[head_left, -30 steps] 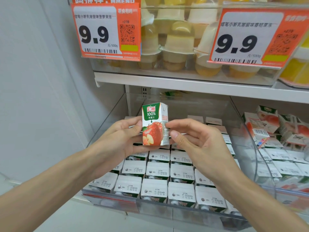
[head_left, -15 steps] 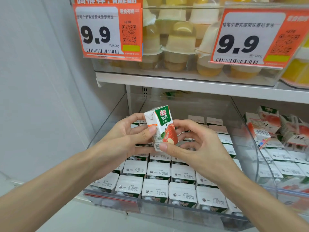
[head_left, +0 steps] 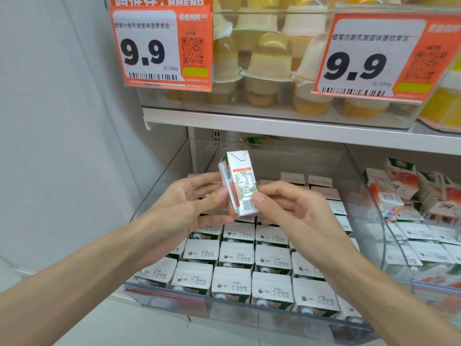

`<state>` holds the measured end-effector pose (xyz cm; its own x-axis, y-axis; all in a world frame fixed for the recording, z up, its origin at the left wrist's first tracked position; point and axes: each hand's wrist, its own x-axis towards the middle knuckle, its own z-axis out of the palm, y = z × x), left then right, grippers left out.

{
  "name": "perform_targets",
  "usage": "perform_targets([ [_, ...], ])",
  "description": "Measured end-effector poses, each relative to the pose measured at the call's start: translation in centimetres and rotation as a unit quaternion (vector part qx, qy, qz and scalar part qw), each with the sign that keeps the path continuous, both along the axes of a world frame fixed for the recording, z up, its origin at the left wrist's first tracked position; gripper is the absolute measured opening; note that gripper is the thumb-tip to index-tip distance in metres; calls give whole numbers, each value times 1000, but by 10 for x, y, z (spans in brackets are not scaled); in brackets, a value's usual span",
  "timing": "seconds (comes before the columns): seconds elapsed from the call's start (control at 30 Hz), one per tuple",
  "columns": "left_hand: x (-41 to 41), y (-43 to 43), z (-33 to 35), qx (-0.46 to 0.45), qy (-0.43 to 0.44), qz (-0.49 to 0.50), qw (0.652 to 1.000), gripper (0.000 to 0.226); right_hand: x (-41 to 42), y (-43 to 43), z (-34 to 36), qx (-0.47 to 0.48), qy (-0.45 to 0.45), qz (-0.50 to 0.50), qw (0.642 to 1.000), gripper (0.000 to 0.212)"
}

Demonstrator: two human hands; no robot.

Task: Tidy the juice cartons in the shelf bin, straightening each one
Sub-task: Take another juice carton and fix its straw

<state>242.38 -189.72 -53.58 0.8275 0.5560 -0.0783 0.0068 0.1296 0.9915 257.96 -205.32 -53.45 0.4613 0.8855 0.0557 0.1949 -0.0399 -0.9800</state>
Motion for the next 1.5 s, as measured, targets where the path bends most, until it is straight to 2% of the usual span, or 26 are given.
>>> perform_targets([
  [0.27, -2, -1, 1, 2, 25, -17, 1000, 40, -2, -3, 2, -11, -19, 24, 999, 29],
  [0.53, 0, -5, 3, 11, 22, 6, 1000, 40, -4, 0, 3, -6, -20, 5, 1000, 18],
  [0.83, -1, -5, 0, 33, 24, -76, 996, 37, 0, 2, -4, 24, -25, -16, 999, 19],
  [1.03, 0, -6, 2, 14, 20, -74, 997, 37, 1, 1, -4, 21, -18, -18, 999, 19],
  [1.27, 1, -9, 2, 16, 48, -5, 999, 41, 4, 0, -1, 31, -18, -29, 999, 28],
  [1.43, 4, -6, 3, -8, 38, 25, 999, 58, 0, 1, -4, 31, -64, 21, 997, 56],
  [1.5, 4, -6, 4, -4, 35, 23, 999, 55, 0, 3, -8, 34, -84, 32, 995, 58],
])
